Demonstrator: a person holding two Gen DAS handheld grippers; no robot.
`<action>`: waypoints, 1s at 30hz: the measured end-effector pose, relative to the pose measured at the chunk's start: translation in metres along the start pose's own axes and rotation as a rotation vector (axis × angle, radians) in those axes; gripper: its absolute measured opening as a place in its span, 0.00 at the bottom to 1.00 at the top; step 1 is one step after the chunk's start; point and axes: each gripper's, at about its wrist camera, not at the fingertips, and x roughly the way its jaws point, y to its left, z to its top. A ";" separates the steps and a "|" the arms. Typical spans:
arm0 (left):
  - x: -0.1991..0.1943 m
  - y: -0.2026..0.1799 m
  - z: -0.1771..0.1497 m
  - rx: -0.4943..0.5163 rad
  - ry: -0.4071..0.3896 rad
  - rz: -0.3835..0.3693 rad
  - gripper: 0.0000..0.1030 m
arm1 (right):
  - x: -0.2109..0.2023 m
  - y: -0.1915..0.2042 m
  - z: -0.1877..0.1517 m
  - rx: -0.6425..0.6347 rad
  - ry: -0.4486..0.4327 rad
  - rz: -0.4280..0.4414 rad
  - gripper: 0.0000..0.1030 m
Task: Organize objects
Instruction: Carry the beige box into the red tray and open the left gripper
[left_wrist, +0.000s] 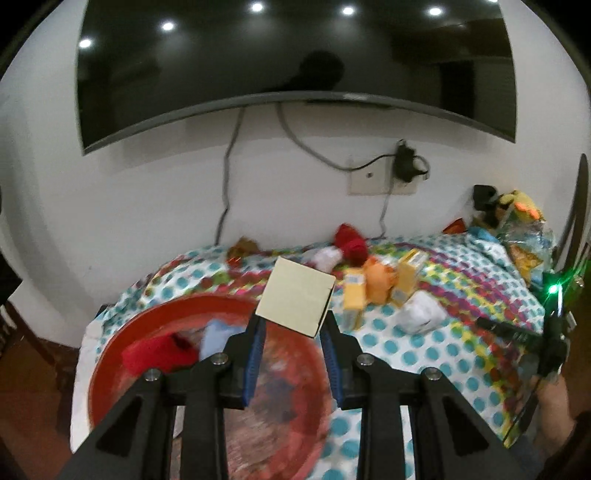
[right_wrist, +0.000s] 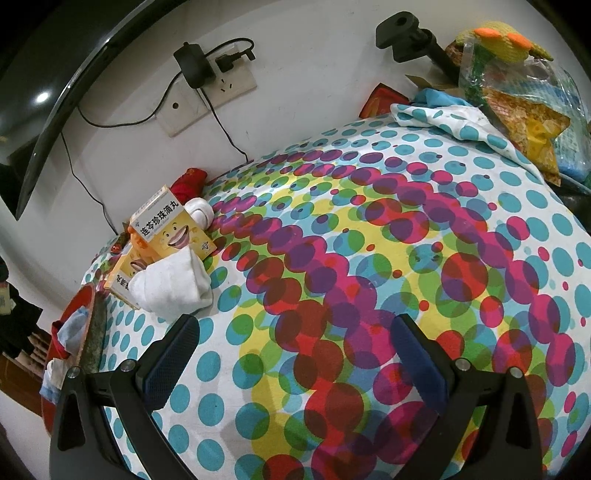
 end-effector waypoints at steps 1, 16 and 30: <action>-0.001 0.007 -0.006 -0.008 0.008 0.010 0.29 | 0.000 0.000 0.000 0.001 0.000 -0.001 1.00; -0.009 0.071 -0.102 -0.162 0.112 0.072 0.29 | 0.000 0.001 -0.004 -0.024 0.011 -0.025 1.00; 0.007 0.110 -0.152 -0.297 0.194 0.145 0.29 | 0.003 0.007 -0.004 -0.063 0.030 -0.064 1.00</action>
